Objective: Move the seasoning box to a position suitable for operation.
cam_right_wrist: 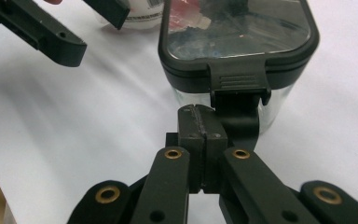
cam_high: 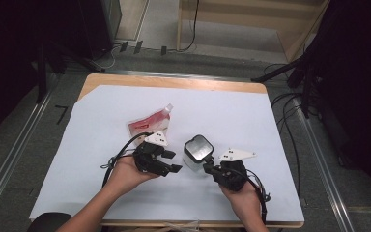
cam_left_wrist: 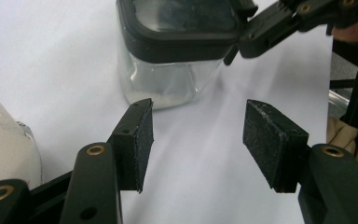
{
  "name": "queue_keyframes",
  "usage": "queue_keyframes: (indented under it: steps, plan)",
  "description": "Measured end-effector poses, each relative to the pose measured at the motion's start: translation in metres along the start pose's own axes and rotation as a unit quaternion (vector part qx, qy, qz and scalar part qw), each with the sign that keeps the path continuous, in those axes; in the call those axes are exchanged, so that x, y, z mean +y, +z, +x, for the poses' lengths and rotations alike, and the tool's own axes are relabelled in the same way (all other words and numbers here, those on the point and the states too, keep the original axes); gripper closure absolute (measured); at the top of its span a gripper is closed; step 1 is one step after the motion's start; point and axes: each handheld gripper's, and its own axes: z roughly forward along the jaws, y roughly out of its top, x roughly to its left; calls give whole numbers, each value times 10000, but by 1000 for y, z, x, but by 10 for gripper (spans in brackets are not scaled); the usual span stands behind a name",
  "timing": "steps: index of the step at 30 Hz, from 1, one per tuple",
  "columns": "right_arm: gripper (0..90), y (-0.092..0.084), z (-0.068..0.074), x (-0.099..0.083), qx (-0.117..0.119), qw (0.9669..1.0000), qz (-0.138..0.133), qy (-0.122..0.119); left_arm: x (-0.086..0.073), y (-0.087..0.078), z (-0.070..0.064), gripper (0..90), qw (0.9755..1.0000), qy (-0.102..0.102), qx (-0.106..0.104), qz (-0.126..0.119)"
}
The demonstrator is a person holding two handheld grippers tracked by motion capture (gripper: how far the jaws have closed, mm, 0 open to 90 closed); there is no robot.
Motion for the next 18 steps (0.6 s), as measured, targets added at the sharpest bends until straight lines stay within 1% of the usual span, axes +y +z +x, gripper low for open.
queue_keyframes:
  steps: [1, 4, 6, 9, 10, 13, 14, 15, 16, 18]
  plan:
    - [900, 0, -1, 0, -7, 10000, -8, 24, 0, 0, 1, 438, 10000, 31, 5, 51]
    - [900, -2, -4, 0, -7, 10000, 28, 74, 0, 1, 1, 435, 10000, 6, -25, 11]
    - [900, -2, -6, -1, -43, 9999, 69, 61, 0, 1, 1, 433, 10000, 7, -19, -4]
    - [900, -2, -8, -2, -101, 9999, 102, 74, 0, 1, 1, 430, 10000, 8, -4, 25]
    - [900, -3, -12, -3, -143, 9997, 129, 128, 1, 1, 1, 428, 10000, 45, -30, 8]
    - [900, -5, -16, -3, -197, 9996, 156, 161, 1, 2, 1, 419, 10000, 70, -33, -23]
    - [900, -7, -21, -3, -261, 9992, 196, 217, 1, 4, 0, 418, 10000, 89, -11, -35]
    - [900, -7, -21, -3, -261, 9992, 196, 217, 1, 4, 0, 418, 10000, 89, -11, -35]
    - [900, -11, -27, -1, -288, 9990, 193, 297, 2, 5, 0, 418, 9999, 121, -41, -28]
    - [900, -13, -33, -1, -287, 9986, 147, 415, 3, 7, -1, 417, 9999, 114, -68, -47]
